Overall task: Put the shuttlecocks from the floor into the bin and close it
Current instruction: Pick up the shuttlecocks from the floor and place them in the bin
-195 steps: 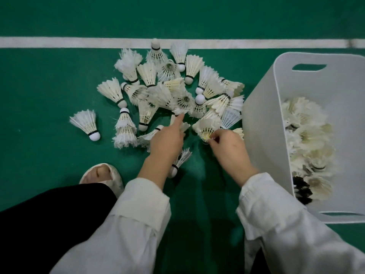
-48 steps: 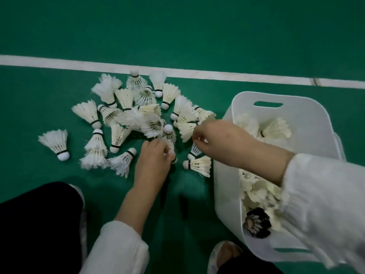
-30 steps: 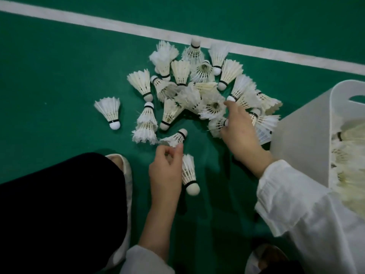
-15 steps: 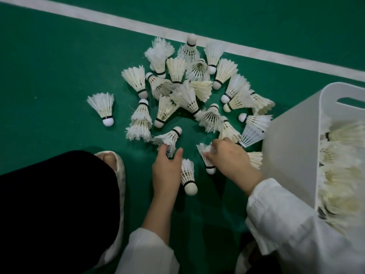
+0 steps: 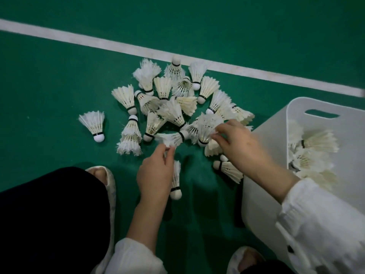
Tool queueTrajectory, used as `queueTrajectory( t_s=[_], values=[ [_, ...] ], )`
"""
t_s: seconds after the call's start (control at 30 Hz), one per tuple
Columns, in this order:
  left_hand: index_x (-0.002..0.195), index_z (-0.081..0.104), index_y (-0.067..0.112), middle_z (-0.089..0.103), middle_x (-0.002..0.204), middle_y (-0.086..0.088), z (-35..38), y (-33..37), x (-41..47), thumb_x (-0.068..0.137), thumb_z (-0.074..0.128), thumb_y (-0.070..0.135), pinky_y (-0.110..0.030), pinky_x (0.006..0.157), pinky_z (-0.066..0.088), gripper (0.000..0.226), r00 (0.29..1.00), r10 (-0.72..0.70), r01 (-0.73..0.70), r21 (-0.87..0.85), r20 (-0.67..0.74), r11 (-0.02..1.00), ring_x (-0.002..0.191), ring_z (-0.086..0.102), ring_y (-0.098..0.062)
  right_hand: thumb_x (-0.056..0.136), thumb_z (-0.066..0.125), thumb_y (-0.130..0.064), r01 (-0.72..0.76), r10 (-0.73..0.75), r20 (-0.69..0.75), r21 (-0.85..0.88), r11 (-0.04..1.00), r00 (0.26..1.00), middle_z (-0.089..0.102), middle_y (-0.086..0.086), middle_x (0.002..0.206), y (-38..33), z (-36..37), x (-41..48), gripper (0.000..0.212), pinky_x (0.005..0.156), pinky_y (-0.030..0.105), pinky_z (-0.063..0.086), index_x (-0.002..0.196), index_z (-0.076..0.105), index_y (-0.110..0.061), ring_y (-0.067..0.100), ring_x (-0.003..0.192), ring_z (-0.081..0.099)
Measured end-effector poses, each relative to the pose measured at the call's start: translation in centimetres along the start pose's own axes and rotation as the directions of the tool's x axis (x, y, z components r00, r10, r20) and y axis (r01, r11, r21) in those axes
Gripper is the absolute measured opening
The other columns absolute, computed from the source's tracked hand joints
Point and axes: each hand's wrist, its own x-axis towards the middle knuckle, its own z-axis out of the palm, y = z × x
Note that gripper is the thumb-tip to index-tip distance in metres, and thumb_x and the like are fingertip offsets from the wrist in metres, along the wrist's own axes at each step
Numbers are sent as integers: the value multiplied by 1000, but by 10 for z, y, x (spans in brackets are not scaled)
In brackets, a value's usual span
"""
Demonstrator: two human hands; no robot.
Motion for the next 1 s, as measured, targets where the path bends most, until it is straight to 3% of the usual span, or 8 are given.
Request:
queueTrajectory(
  t_s=[0.2,0.33,0.43,0.6,0.73,0.83,1.0],
  values=[
    [95,57,21,59,70,0,-31,80,-6,96,42,38,-36,52,48,23,928,372,-370,55,-29,927,63,54,-19,93,48,-38,133,-147,-122,-120,984,982,56,-3,106,6,-80,-43,25,68,34,47,106,62,-22,22,83,62],
    [92,57,21,46,66,14,-40,127,-18,95,44,36,-27,55,41,21,853,522,-521,72,5,850,69,47,-12,91,51,-39,56,-65,-244,-44,997,968,58,-4,103,31,-119,-74,25,73,38,49,101,65,-21,19,81,60],
    [95,59,20,50,72,11,-41,158,-26,95,45,37,-33,63,49,22,801,599,-597,88,15,797,76,52,-14,89,54,-39,-24,48,-351,74,997,935,53,-9,96,58,-133,-97,24,74,36,47,98,66,-20,12,75,56],
    [93,58,22,54,71,9,-25,210,-44,95,43,41,-36,66,48,25,709,698,-705,98,98,702,74,51,-15,91,55,-35,-238,245,-382,68,969,891,58,1,109,125,-135,-134,29,71,28,37,106,67,-13,13,78,53],
    [95,59,24,61,82,6,12,241,-62,95,42,43,-32,62,46,26,620,751,-784,137,226,605,75,54,-15,92,54,-28,-417,424,-331,94,904,843,59,11,114,179,-119,-155,30,76,29,36,110,67,-8,27,91,59],
    [96,60,26,62,84,6,42,244,-74,95,41,45,-29,59,43,26,603,733,-796,181,315,577,76,55,-16,91,56,-27,-445,455,-276,103,890,846,58,13,111,199,-99,-159,28,82,33,41,108,69,-9,32,93,60],
    [100,63,27,67,88,5,73,229,-86,95,41,46,-29,62,46,29,607,666,-790,238,433,566,78,59,-16,93,54,-22,-485,479,-231,37,874,847,55,14,111,212,-74,-158,26,80,30,36,109,69,-10,32,99,56]
  ],
)
